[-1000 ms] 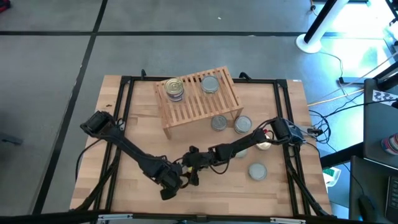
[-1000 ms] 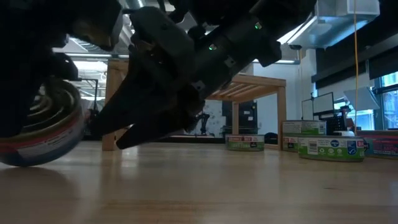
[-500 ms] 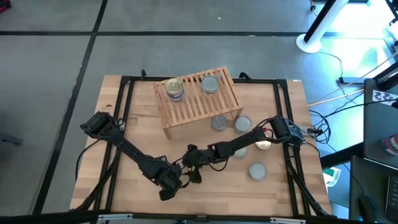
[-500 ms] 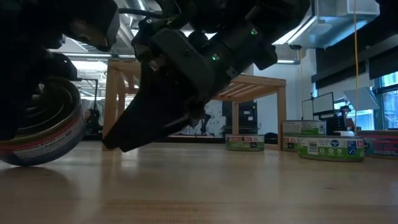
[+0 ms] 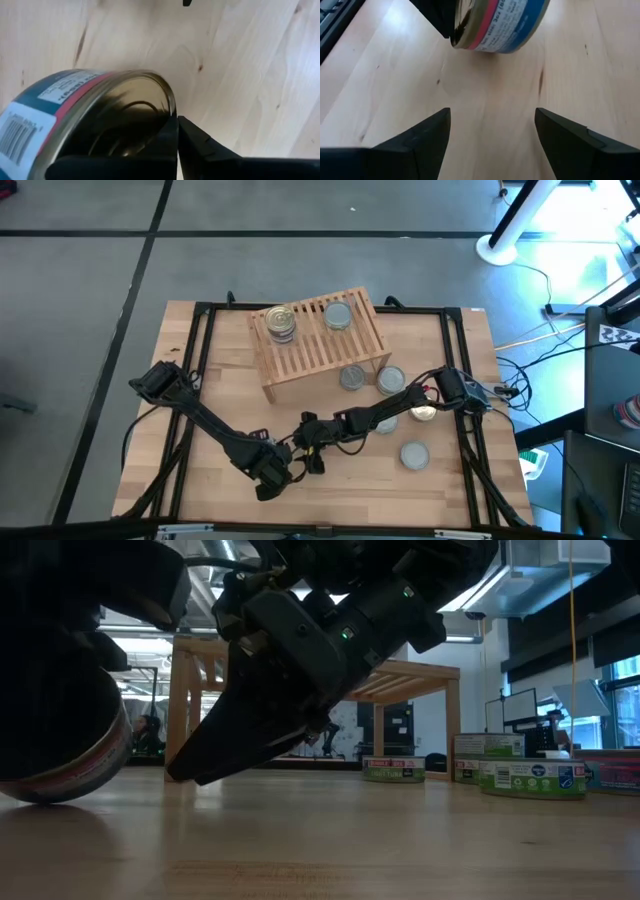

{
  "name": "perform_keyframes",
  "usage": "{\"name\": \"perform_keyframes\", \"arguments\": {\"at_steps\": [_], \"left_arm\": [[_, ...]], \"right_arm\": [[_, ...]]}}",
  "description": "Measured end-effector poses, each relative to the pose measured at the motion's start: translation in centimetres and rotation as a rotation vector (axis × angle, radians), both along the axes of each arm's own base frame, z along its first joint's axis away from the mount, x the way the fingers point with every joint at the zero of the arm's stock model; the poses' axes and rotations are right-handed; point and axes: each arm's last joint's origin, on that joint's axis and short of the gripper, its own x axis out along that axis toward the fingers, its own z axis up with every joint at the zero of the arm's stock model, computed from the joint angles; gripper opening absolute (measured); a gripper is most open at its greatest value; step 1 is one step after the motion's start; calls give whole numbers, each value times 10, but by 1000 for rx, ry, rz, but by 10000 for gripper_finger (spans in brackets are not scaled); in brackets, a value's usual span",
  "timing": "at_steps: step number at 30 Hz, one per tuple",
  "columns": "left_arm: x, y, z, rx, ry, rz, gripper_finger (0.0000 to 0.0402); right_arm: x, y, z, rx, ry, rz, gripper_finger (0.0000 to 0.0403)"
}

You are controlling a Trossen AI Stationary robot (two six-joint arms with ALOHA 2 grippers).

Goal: Stack canned seafood by type on shelf
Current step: Put the blue tuna can on the shelf aligned with the other blue tuna can

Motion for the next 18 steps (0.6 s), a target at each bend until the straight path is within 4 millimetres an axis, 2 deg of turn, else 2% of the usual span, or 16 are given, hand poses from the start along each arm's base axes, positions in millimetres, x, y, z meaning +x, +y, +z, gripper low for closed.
{"name": "perform_keyframes", "arguments": {"at_steps": [18], "left_arm": [[2,2,-5,87,-29,-44,0]], "right_arm": [[-3,0,-1,6,39,12,289]]}}
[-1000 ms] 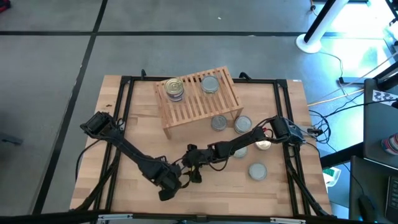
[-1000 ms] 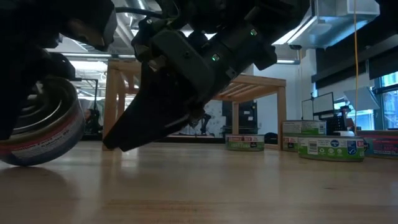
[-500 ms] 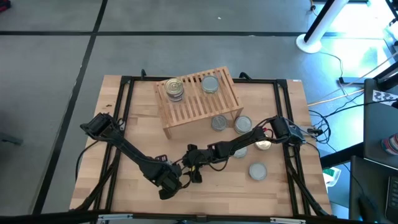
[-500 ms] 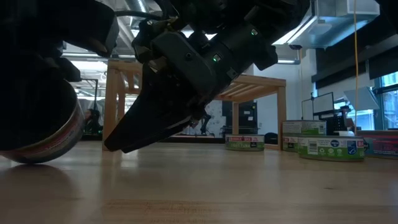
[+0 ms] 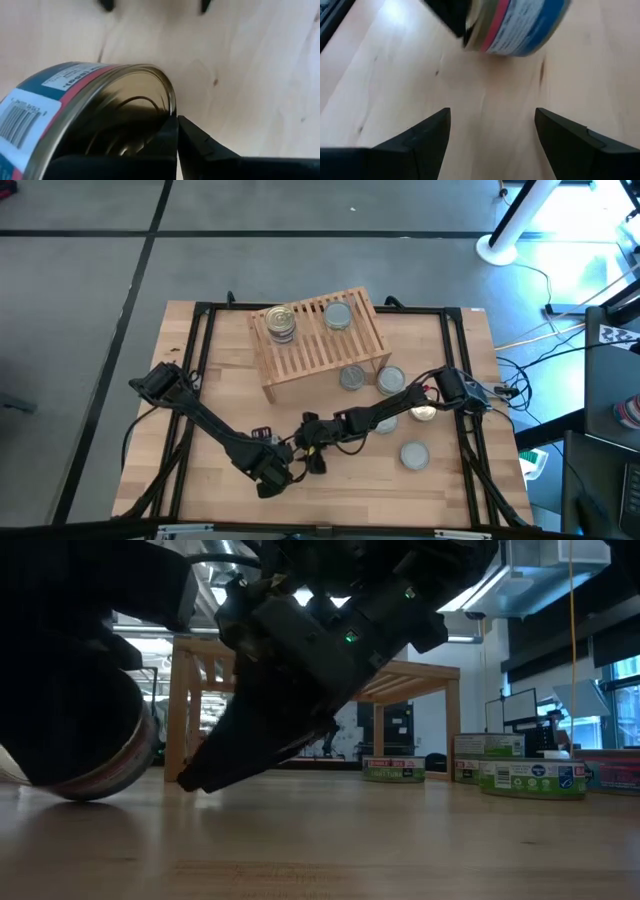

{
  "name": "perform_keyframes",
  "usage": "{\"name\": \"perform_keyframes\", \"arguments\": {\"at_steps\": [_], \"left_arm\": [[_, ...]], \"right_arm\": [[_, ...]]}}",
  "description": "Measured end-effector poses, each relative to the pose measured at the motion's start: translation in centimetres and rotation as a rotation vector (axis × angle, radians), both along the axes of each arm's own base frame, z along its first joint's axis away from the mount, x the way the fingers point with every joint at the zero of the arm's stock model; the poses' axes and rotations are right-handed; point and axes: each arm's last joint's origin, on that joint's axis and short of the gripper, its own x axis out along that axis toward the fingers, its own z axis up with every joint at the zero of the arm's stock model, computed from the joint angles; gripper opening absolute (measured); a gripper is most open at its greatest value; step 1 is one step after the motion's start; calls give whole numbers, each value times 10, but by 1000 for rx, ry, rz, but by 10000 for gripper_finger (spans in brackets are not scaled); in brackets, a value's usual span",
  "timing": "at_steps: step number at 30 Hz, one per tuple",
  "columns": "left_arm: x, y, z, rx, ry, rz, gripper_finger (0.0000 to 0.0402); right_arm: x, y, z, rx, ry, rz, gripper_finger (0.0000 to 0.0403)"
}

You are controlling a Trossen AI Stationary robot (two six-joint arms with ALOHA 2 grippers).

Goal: Stack canned seafood by type on shelf
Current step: Put the blue tuna can on the shelf aligned with the other blue tuna can

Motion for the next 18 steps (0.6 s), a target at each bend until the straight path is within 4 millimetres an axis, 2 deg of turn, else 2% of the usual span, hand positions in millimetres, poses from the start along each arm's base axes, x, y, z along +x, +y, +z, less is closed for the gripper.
{"name": "perform_keyframes", "arguments": {"at_steps": [9,18], "left_arm": [[0,1,-12,53,45,-45,0],[0,1,-13,49,53,-72,0]], "right_arm": [[-12,-2,9,-28,108,32,289],[-22,-6,22,-72,182,15,289]]}}
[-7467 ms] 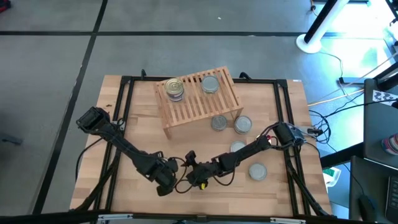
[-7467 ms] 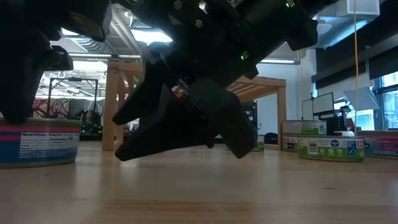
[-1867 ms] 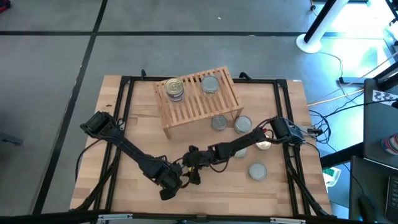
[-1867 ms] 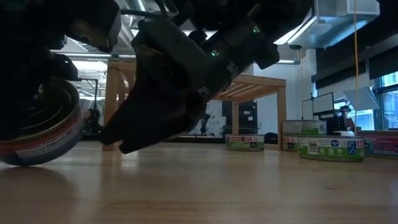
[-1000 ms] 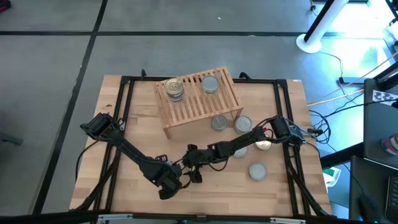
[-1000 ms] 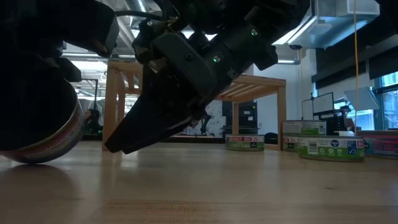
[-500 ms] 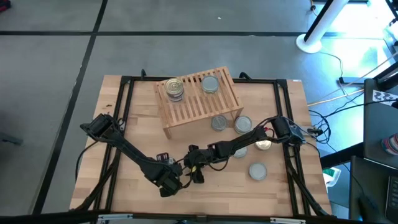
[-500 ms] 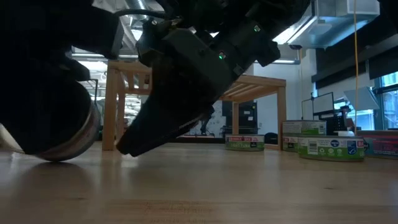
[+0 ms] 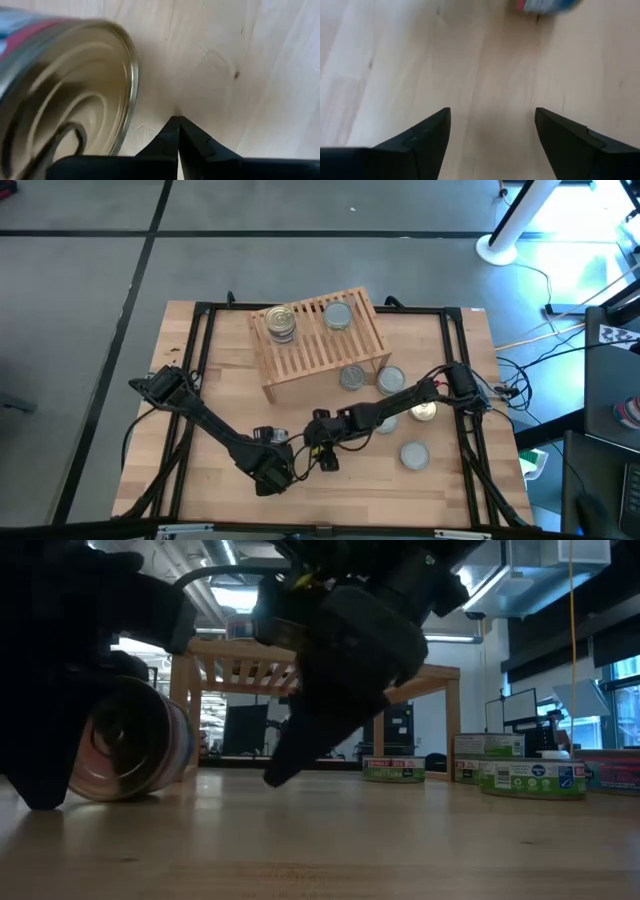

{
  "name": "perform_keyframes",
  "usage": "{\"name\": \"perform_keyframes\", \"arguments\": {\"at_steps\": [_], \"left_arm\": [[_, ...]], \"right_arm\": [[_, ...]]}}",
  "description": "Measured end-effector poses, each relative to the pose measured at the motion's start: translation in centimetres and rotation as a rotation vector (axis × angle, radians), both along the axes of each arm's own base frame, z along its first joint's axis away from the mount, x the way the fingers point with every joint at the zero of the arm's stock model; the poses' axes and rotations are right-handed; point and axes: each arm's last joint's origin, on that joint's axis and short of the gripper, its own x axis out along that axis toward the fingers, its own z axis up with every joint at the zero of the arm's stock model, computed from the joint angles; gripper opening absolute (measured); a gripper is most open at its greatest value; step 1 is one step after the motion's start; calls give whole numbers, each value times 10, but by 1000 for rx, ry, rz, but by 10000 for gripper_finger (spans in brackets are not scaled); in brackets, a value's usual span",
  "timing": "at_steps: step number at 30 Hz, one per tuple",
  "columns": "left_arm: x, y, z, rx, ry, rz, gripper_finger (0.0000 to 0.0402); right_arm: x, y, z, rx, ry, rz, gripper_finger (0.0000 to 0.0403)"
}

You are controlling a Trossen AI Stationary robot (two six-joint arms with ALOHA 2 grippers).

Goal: Stack canned seafood by type on shelf
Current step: Put the blue tuna can on the shelf aligned with the other blue tuna can

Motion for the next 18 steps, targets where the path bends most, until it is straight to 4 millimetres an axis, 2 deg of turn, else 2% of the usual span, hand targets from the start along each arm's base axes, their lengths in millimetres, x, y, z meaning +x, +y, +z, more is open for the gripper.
{"name": "perform_keyframes", "arguments": {"at_steps": [4,8,13,15,18], "left_arm": [[0,-1,6,-85,20,8,16],[0,-5,10,-170,69,28,65],[-2,-6,18,-341,232,27,131],[-3,-4,20,-399,297,55,147],[-6,-1,20,-395,355,81,159]], "right_arm": [[-1,-2,4,-46,-8,-23,289],[-1,-3,4,-83,-17,-33,289],[-1,-3,4,-86,-21,-36,289],[0,-3,4,-84,-30,-36,289],[3,-3,6,-85,-65,-27,289]]}}
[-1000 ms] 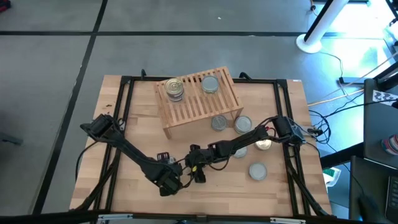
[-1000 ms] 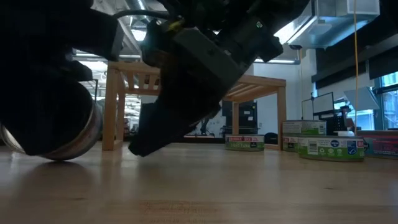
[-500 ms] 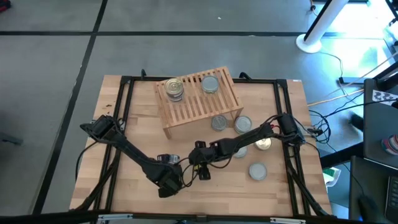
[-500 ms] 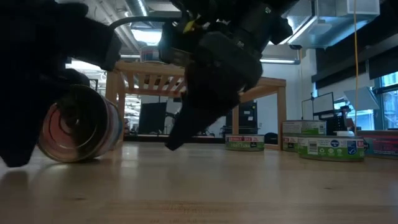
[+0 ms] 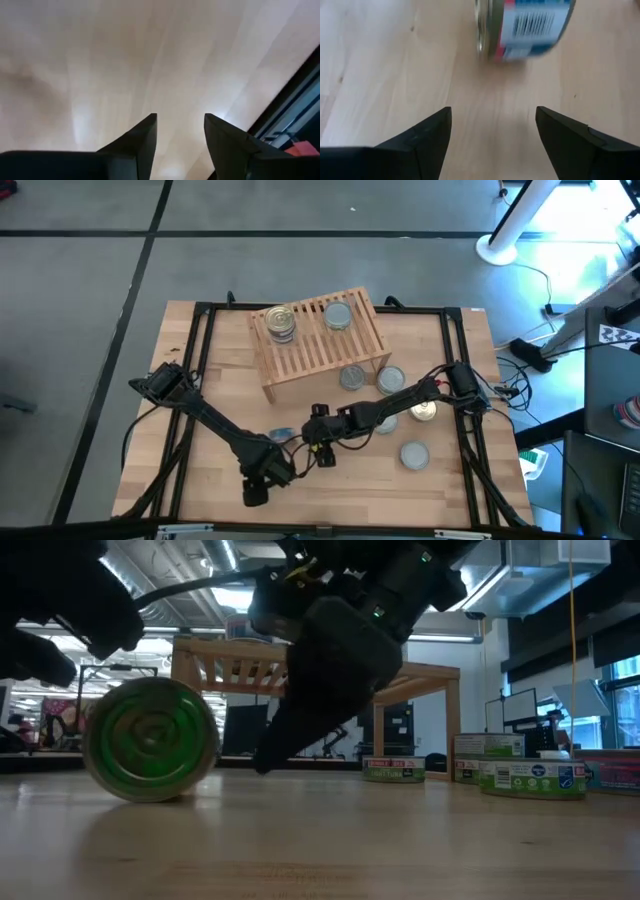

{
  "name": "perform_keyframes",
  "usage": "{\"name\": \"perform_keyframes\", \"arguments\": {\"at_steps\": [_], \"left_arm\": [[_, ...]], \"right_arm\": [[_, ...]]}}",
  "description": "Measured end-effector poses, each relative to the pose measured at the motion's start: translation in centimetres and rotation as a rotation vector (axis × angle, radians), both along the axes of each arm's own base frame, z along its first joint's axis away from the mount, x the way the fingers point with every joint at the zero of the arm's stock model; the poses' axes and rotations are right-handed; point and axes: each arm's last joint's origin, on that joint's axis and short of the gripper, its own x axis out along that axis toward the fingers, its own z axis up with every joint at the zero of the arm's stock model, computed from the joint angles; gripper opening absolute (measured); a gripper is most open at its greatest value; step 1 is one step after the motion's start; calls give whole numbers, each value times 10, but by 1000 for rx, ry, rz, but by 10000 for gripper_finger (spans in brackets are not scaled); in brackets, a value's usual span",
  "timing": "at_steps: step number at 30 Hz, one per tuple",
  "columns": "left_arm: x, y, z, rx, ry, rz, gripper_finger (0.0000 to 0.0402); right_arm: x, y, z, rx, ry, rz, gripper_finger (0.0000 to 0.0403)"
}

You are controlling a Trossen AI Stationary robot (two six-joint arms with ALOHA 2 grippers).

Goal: Stack canned seafood by type on shelf
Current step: Put the blue tuna can on the shelf aligned with the other blue tuna can

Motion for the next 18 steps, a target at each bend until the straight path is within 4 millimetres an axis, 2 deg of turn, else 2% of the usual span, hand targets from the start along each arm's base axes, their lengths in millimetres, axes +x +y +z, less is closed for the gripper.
{"name": "perform_keyframes", "arguments": {"at_steps": [8,14,18], "left_arm": [[-12,8,1,114,81,-69,137],[-13,11,1,250,11,-142,116],[-9,18,0,365,-54,-155,106]], "right_arm": [[4,-2,2,-132,-68,19,289],[6,-2,5,-201,-115,61,289],[6,-1,5,-187,-117,104,289]]}}
